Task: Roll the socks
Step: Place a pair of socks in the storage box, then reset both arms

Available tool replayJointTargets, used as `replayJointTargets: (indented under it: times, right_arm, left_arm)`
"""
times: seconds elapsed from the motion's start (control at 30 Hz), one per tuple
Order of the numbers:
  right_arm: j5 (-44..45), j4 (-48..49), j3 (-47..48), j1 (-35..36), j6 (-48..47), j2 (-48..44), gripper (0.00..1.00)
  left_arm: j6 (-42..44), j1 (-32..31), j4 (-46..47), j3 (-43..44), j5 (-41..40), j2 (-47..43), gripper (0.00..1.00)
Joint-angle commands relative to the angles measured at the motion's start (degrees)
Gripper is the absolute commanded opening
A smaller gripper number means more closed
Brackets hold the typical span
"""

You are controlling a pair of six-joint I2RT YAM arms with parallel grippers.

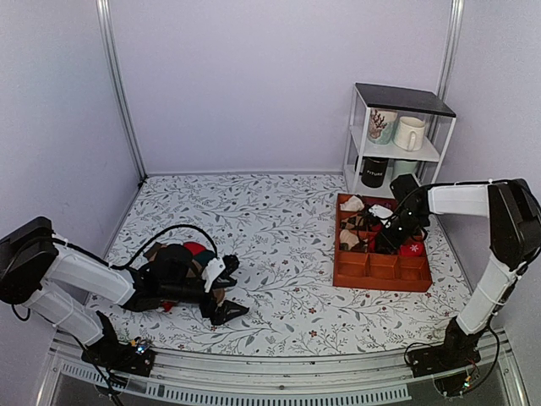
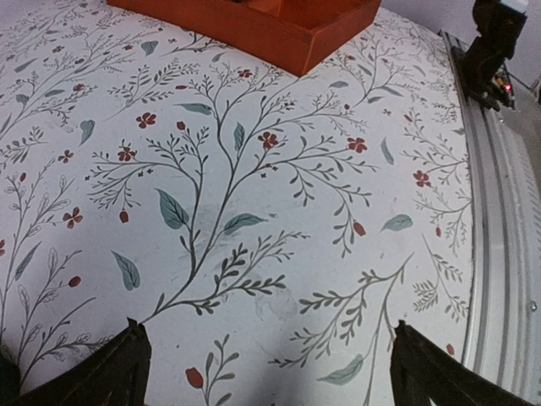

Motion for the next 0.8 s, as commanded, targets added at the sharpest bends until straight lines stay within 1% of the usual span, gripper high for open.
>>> replayJointTargets:
  times: [0.0, 0.3, 0.37, 0.43, 0.47, 0.5, 0.53, 0.57, 0.6, 0.63, 0.67, 0.73, 0.77]
  right_arm:
    - [-3.3, -1.0, 1.9, 0.0, 1.6, -5.6, 0.53]
    - [-3.0, -3.6, 5.0, -0.1, 3.9, -11.9, 0.55]
    - [-2.8, -3.7, 5.6, 0.0, 5.3, -13.6, 0.49]
    - [-4.8, -4.0, 6.0, -0.1, 7.9, -15.0, 0.44]
    - [-5.8, -3.6, 5.9, -0.1, 9.3, -15.7, 0.44]
    - [-7.1, -3.2, 5.6, 0.0, 10.7, -16.3, 0.46]
    - [-8.2, -2.7, 4.9, 0.3, 12.9, -17.3, 0.52]
    - [-8.5, -1.5, 3.6, 0.6, 14.1, -18.6, 0.60]
    - [-9.1, 0.6, 1.8, 0.9, 15.8, -21.1, 0.73]
    - [-11.6, 2.6, -0.4, 0.9, 17.8, -23.3, 0.95]
    - [-13.3, 5.0, -2.5, 0.8, 18.9, -25.2, 0.99]
    - [-15.6, 10.1, -7.1, 1.7, 23.4, -28.7, 1.00]
    - [-15.6, 12.6, -8.8, 3.1, 27.6, -29.7, 1.00]
  left_arm:
    - [0.8, 1.2, 0.1, 1.0, 0.1, -0.1, 0.99]
    - [0.7, 1.3, 0.0, 1.1, 0.0, -0.1, 0.99]
    - [0.6, 1.3, -0.1, 1.1, -0.1, -0.1, 0.99]
    - [0.5, 1.4, 0.0, 1.0, -0.4, -0.2, 0.99]
    - [0.5, 1.5, 0.0, 1.0, -0.3, -0.2, 0.99]
    - [0.5, 1.5, 0.0, 1.1, -0.1, -0.4, 0.99]
    - [0.4, 1.5, 0.2, 1.0, -0.2, -0.5, 0.99]
    - [0.2, 1.6, 0.3, 0.8, -0.4, -0.8, 0.99]
    - [0.0, 1.6, 0.5, 0.6, -0.7, -1.2, 0.99]
    - [0.0, 1.5, 0.7, 0.2, -1.2, -1.7, 1.00]
    - [0.1, 1.5, 0.9, -0.2, -1.7, -2.2, 0.99]
    - [0.2, 1.6, 1.2, -1.0, -3.4, -3.5, 0.99]
    - [0.0, 1.6, 1.6, -1.5, -4.4, -4.1, 0.99]
